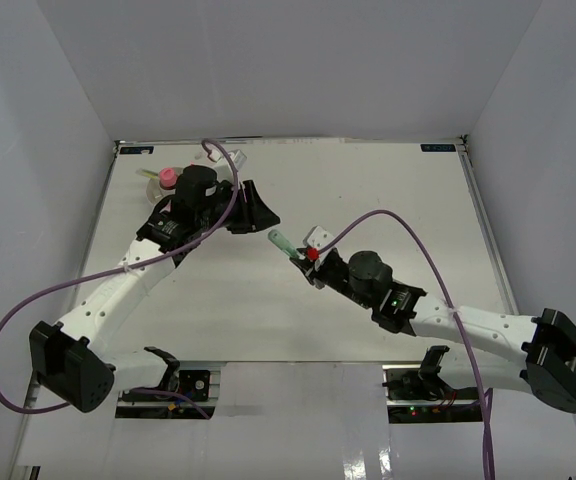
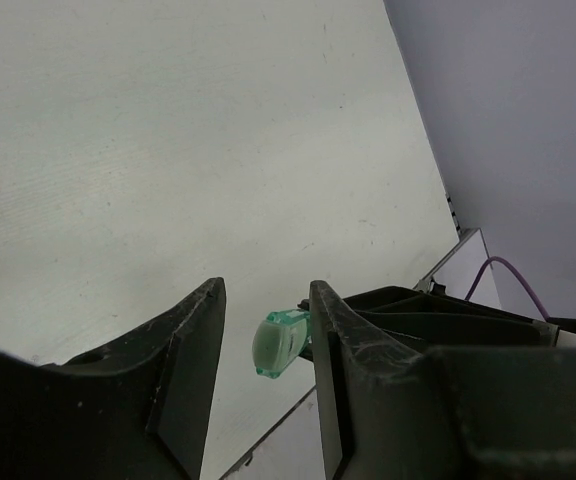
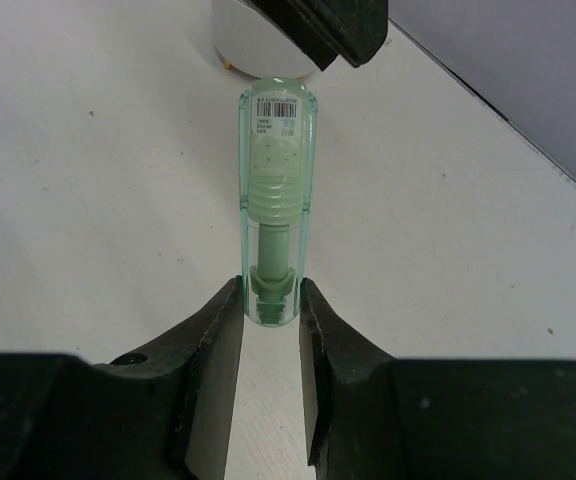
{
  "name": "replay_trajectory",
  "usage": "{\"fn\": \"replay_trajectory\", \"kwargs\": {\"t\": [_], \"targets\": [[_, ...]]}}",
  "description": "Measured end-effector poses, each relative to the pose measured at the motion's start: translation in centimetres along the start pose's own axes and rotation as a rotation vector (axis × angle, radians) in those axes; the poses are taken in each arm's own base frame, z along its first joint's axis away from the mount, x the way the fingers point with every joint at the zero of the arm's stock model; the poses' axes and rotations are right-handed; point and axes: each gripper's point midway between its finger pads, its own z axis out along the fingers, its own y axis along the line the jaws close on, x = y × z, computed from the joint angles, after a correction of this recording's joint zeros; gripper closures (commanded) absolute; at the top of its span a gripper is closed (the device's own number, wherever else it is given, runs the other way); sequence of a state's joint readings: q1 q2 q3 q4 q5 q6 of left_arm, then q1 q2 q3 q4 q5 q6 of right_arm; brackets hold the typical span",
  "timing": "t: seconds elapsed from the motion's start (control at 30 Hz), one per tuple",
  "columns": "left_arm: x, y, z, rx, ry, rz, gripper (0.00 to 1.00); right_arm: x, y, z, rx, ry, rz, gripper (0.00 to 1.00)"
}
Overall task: Sort the stationery into containers
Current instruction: Close the pen cap on the pen.
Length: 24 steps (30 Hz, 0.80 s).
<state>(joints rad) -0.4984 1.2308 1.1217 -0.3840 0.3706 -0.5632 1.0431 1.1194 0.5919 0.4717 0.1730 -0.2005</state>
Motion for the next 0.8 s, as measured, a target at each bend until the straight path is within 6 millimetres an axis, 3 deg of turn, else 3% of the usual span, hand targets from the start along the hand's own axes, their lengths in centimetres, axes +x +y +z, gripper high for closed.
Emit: {"fn": "replay_trajectory", "kwargs": {"t": [0.23,0.57,0.8], "targets": [[-1.2,-1.3,-0.9,0.029,0.026,0.051,0.51,-0.4,0.1,-0.5,-0.013,-0.024,-0.029,0.76],[2.0,-0.6,-0.3,0.06,0.196,0.061,0.57,-0.8,0.2,-0.8,-0.032,-0.05,-0.066,0.76],[2.7,-0.8,-0.2,0.089,0.23,0.07,0.6,-0.9,0.2,-0.8,-0.035,-0.051,-0.076,0.76]]}}
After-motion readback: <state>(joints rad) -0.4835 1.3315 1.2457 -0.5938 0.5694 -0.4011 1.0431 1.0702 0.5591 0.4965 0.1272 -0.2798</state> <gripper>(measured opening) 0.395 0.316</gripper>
